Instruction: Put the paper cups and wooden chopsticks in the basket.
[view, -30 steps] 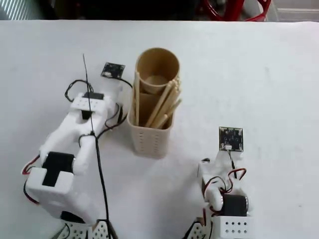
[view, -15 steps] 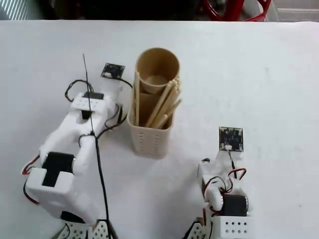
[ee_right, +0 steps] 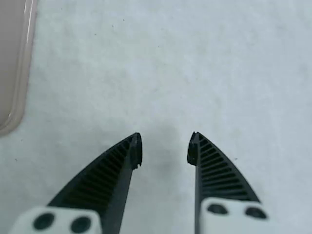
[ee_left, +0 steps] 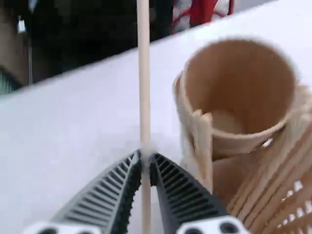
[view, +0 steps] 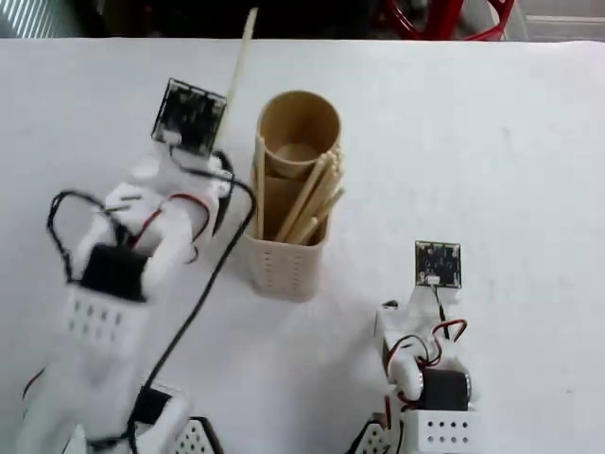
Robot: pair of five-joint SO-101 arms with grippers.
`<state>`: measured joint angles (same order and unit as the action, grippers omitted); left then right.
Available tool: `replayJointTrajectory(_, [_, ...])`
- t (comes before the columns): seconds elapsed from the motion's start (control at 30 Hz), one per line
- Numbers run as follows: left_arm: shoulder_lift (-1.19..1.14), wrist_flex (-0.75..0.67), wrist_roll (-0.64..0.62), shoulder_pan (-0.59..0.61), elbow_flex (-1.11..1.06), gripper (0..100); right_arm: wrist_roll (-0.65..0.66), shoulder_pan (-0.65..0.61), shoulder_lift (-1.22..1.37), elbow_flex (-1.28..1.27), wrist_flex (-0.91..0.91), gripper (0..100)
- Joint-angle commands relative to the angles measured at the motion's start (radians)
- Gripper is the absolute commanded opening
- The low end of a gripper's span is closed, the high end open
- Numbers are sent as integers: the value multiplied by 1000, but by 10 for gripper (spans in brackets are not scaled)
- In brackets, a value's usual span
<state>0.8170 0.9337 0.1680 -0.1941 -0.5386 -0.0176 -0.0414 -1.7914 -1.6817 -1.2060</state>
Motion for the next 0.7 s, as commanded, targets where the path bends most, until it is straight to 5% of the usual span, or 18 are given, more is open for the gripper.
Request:
replayJointTrajectory(0.0, [87,-18,46,-97,235,24,8,-2,-10,-9,-7,159])
replayJointTrajectory(0.3, [-51,-49,55,-383,494,28,8,-2,-10,-9,-7,159])
replayJointTrajectory(0.67, [-91,-61,95,-415,489,42,8,-7,-10,-9,-7,159])
